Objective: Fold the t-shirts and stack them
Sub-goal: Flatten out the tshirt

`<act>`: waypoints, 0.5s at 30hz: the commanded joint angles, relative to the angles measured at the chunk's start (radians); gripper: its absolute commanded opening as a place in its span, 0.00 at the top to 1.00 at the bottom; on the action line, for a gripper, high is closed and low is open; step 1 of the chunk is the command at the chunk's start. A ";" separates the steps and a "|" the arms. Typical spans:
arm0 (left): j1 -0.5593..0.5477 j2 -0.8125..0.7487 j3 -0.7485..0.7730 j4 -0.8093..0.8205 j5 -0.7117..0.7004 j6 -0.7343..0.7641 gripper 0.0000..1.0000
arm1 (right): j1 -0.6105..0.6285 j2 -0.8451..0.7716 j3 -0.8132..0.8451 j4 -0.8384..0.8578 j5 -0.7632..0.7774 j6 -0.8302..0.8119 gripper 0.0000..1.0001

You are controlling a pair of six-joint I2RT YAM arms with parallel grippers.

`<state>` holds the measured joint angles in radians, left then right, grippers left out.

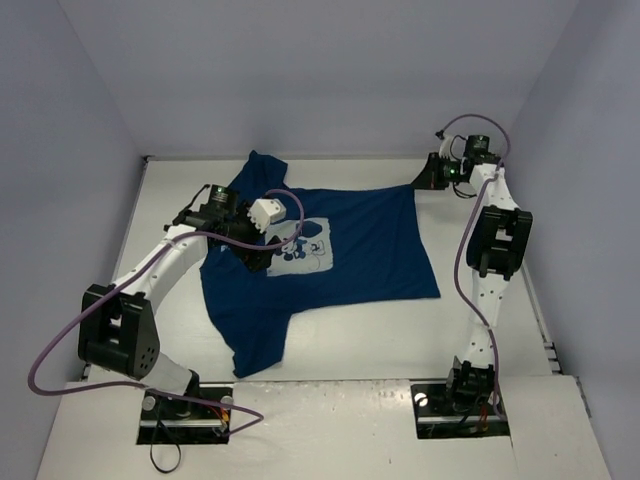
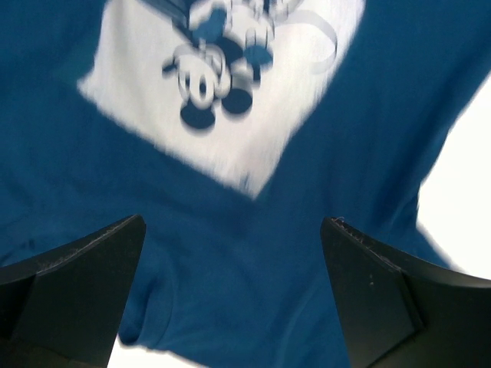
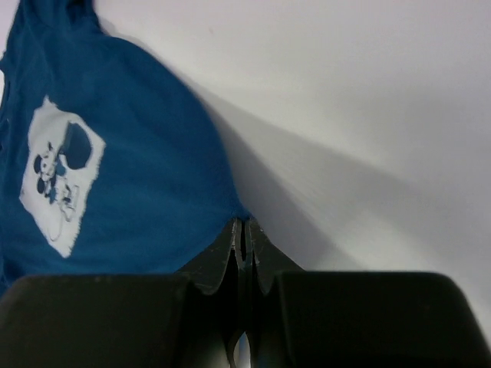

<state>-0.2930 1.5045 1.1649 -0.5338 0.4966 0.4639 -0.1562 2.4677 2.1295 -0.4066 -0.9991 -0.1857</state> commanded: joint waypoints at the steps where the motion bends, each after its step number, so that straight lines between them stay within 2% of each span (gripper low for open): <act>1: 0.013 -0.075 0.003 0.015 -0.001 0.024 0.04 | 0.074 -0.169 0.021 0.005 -0.001 -0.013 1.00; 6: 0.030 -0.097 -0.005 0.017 -0.004 0.035 0.04 | 0.252 -0.307 -0.213 -0.100 0.098 -0.261 1.00; 9: 0.045 -0.108 -0.018 0.015 -0.003 0.047 0.04 | 0.384 -0.374 -0.387 -0.173 0.250 -0.433 1.00; 13: 0.062 -0.121 -0.035 0.014 0.004 0.055 0.04 | 0.510 -0.452 -0.648 -0.184 0.438 -0.564 1.00; 15: 0.068 -0.123 -0.042 0.014 0.007 0.061 0.04 | 0.552 -0.473 -0.725 -0.187 0.517 -0.610 0.98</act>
<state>-0.2405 1.4254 1.1246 -0.5375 0.4917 0.4975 0.3698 2.0846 1.5504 -0.5099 -0.7066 -0.6057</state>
